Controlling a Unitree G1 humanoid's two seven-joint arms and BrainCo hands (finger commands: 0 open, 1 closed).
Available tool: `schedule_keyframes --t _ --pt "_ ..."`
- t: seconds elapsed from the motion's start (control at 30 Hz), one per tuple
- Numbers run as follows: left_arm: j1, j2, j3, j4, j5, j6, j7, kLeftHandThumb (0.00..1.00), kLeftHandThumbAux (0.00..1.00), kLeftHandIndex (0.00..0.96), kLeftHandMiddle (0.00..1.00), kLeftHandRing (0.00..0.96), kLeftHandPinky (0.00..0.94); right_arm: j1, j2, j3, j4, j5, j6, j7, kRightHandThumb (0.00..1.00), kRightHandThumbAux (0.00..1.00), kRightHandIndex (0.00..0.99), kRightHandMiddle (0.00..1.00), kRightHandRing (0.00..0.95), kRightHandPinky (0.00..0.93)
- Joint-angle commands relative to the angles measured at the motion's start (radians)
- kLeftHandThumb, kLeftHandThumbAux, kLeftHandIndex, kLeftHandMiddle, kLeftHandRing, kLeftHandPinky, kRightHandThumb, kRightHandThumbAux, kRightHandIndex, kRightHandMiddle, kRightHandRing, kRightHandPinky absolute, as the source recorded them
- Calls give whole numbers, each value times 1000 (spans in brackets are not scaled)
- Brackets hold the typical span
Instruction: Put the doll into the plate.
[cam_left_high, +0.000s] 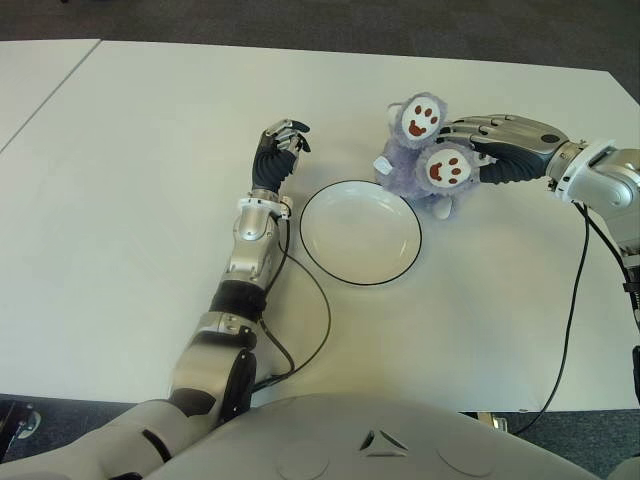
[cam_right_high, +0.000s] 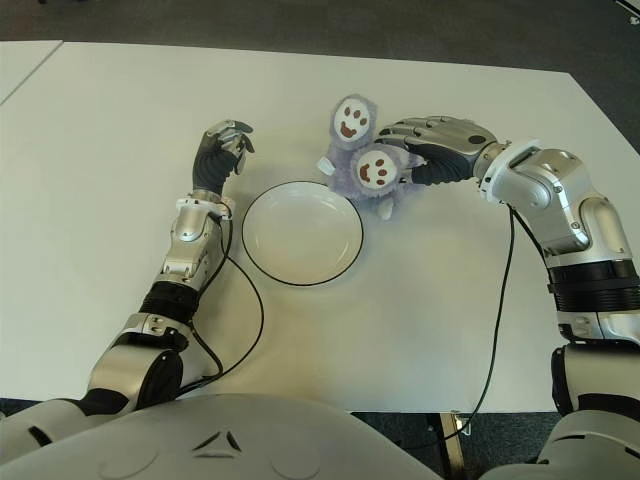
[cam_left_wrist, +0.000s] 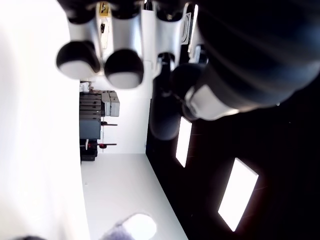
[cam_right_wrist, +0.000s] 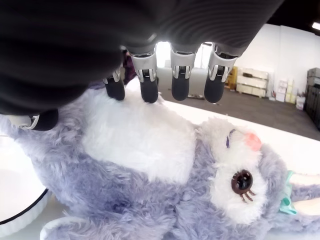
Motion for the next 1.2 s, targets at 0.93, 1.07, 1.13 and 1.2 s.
schedule_keyframes --t 0.93,1.07,1.13,1.2 --pt "172 -46 -8 -42 1 17 63 714 702 443 880 883 879 -133 178 252 264 -117 141 113 501 153 0 0 0 0" --pt "183 -46 -13 -62 3 22 72 713 702 443 879 883 879 -154 197 267 317 -127 147 101 501 166 0 0 0 0" --pt "188 -42 -15 -71 2 25 73 713 702 443 880 883 879 -164 204 274 340 -125 148 101 502 174 0 0 0 0" --pt "193 -40 -17 -80 2 27 75 713 703 443 881 884 879 -173 211 280 366 -122 149 103 501 180 0 0 0 0"
